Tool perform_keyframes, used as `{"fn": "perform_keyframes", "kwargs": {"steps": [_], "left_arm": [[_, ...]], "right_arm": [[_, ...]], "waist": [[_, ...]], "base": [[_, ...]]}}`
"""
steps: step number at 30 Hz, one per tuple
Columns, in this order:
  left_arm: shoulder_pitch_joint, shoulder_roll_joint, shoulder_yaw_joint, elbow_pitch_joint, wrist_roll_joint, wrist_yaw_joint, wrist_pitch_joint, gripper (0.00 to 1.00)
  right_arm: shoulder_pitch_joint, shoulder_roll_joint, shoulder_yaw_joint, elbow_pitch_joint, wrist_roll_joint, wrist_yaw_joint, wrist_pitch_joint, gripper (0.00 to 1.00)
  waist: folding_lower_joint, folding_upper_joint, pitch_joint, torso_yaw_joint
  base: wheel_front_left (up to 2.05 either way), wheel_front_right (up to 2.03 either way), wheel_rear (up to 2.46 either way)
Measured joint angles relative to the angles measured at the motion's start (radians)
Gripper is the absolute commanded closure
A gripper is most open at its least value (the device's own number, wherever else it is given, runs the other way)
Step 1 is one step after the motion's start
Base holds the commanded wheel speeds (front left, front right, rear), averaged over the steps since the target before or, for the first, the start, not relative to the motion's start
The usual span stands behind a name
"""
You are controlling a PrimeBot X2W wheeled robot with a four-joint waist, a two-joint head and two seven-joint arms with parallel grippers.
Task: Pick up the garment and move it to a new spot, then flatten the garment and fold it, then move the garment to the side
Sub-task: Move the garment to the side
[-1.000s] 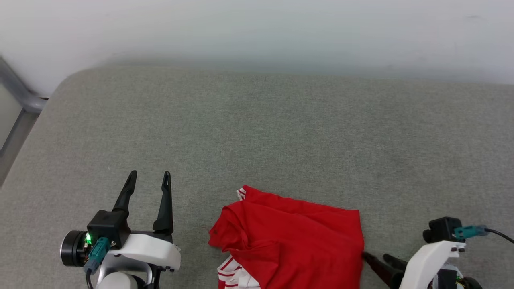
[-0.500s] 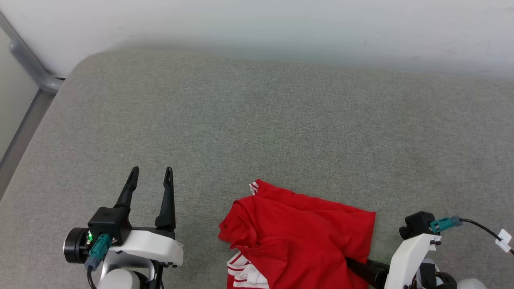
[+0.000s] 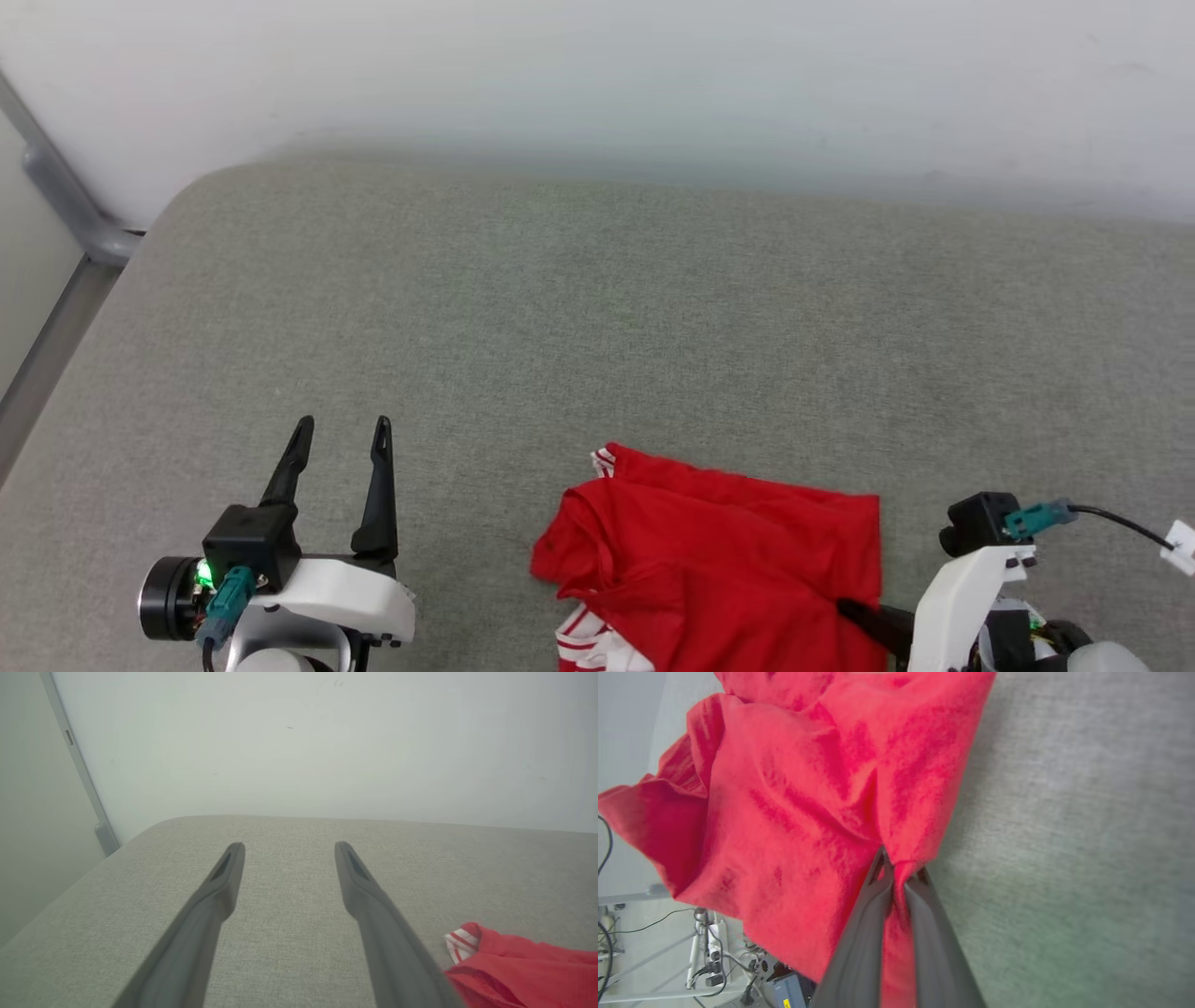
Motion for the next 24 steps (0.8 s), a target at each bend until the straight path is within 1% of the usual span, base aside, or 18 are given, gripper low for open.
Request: {"fn": "perform_keyframes", "kwargs": {"steps": [5, 11, 14, 19, 24], "left_arm": [[0.022, -0.001, 0.004, -0.015, 0.007, -0.001, 0.000, 0.00], [0.040, -0.005, 0.010, -0.035, 0.009, -0.005, -0.001, 0.00], [0.039, -0.007, 0.012, -0.048, 0.011, -0.009, -0.001, 0.00], [0.018, -0.009, 0.012, -0.074, 0.018, -0.015, -0.001, 0.00], [-0.027, 0.000, 0.004, -0.106, 0.035, -0.024, -0.001, 0.00]], "right_arm": [[-0.005, -0.071, 0.014, -0.058, -0.110, 0.000, 0.002, 1.00], [-0.010, -0.147, 0.002, -0.157, -0.221, 0.000, 0.046, 1.00], [-0.023, -0.158, -0.036, -0.183, -0.249, 0.000, 0.067, 1.00], [-0.054, -0.150, -0.077, -0.186, -0.283, 0.000, 0.083, 1.00], [-0.140, -0.143, -0.111, -0.121, -0.309, 0.000, 0.059, 1.00]], "waist": [[-0.0001, 0.0000, -0.024, -0.053], [-0.0001, 0.0000, -0.036, -0.153], [-0.0001, 0.0000, -0.034, -0.215], [0.0000, 0.0000, -0.013, -0.319], [-0.0001, 0.0000, 0.046, -0.407]], "base": [[0.00, 0.00, 0.00], [0.00, 0.00, 0.00], [0.00, 0.00, 0.00], [0.00, 0.00, 0.00], [0.00, 0.00, 0.00]]}}
